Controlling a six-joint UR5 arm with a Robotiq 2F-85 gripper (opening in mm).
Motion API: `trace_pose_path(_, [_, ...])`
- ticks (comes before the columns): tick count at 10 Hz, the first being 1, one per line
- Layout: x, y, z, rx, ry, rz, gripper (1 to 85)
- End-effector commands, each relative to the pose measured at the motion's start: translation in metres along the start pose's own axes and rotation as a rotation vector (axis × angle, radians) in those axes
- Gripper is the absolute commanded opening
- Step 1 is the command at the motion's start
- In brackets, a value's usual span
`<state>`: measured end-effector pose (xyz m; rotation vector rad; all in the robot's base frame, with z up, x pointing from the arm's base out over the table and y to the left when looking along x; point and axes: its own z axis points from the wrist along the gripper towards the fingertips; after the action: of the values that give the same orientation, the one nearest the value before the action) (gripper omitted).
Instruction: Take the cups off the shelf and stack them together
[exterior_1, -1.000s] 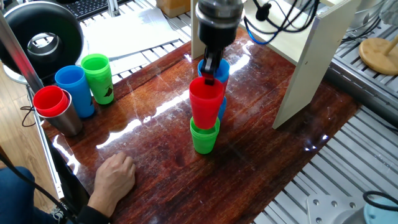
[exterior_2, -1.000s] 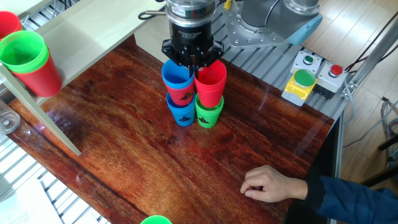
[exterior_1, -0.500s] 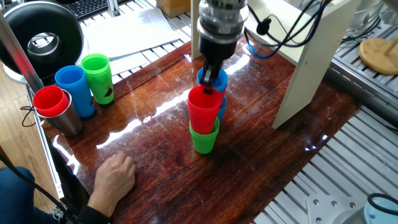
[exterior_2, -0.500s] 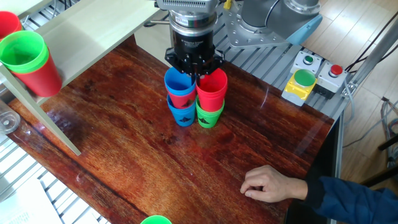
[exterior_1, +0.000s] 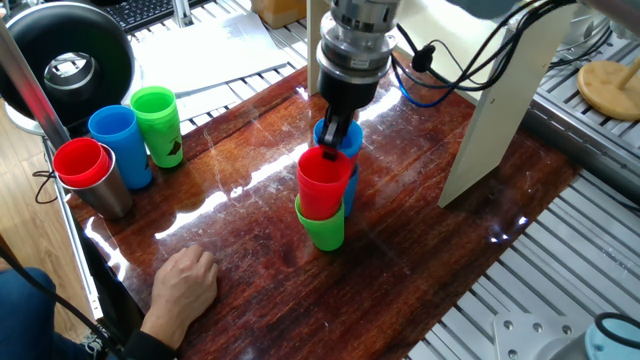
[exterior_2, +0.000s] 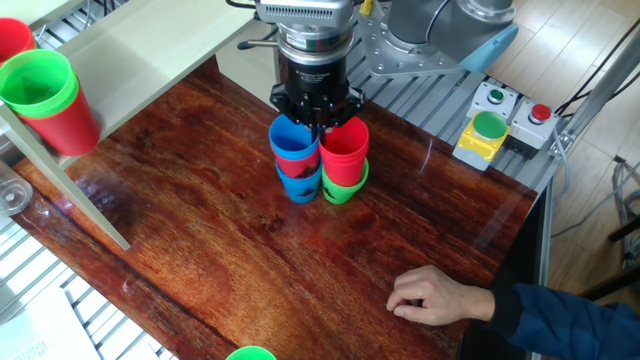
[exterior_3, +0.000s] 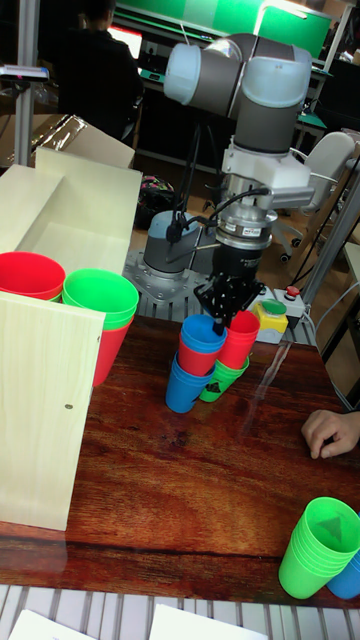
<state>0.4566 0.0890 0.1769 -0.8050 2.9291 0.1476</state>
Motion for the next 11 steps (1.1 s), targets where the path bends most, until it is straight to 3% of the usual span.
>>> trace_pose_path(1, [-0.003,-0.008,0.004,0.016,-0.033,-0.025,1.7])
trace_pose_path(2, [-0.004,-0.008,0.006,0.015,-0.040,-0.025,1.7])
trace_pose_path(4, [0.009,-0.019,0.010,0.049,-0.012,-0.027,1.7])
trace_pose_path(5, [0.011,-0.021,0.014,0.046,-0.023,-0.029,1.7])
trace_pose_path(7, [0.010,-0.012,0.020,0.005,-0.050,-0.026,1.7])
trace_pose_path(8, [0.010,-0.013,0.020,0.008,-0.050,-0.037,1.7])
trace_pose_path(11, [0.006,-0.023,0.018,0.041,-0.058,-0.075,12.0])
